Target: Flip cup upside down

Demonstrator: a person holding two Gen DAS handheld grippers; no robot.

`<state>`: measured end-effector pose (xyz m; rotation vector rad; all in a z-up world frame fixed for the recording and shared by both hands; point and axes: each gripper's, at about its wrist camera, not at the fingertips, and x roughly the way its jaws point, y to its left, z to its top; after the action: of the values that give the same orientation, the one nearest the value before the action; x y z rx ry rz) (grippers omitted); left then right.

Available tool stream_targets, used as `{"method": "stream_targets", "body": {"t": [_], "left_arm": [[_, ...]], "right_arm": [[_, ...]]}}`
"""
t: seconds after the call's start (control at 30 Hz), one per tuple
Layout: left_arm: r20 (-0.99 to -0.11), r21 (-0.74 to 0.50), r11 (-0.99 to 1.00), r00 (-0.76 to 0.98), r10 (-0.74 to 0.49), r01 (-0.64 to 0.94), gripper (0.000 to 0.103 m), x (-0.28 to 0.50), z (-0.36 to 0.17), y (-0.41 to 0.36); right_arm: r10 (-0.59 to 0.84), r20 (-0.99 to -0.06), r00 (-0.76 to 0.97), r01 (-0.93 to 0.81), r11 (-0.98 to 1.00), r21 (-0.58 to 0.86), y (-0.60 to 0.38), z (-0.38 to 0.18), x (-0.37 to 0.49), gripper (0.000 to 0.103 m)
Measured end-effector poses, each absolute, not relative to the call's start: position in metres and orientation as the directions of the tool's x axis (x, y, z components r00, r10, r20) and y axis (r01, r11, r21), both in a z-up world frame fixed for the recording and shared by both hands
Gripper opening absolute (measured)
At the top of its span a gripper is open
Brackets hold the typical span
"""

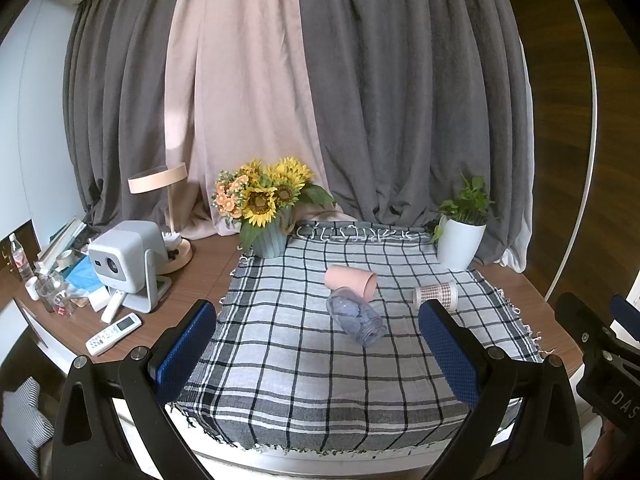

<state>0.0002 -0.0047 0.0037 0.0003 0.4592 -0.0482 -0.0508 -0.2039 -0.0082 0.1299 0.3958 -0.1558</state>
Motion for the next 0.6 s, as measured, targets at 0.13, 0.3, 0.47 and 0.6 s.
{"method": "stream_targets", "body": {"t": [0.13,0.3,0.47,0.6], "left_arm": [[-0.454,-0.014,0.998,0.889,-0.054,0.053,0.103,0.003,0.004,-0.004],[-0.475,-0.024,0.998,0.877,-0.067,0.063,0.103,0.012,0.000,0.002],[-0.517,-0.018,0.998,0.854,-0.062,0.062,0.103,0.025,-0.011,0.005],[-0.588,-0.029,0.998,0.807,-0.056,0.048,0.103,0.047,-0.026,0.007]], "right_arm": [[-0.127,-0.397,0.909,0.178,0.980,0.093,-0.202,-0.010,-0.049,0.100],[-0.130,-0.407,0.904,0.183,0.978,0.096,-0.199,-0.013,-0.048,0.100],[-0.132,-0.430,0.893,0.190,0.977,0.094,-0.192,-0.023,-0.037,0.100],[-0.124,-0.474,0.872,0.184,0.979,0.084,-0.189,-0.031,-0.019,0.100]]}}
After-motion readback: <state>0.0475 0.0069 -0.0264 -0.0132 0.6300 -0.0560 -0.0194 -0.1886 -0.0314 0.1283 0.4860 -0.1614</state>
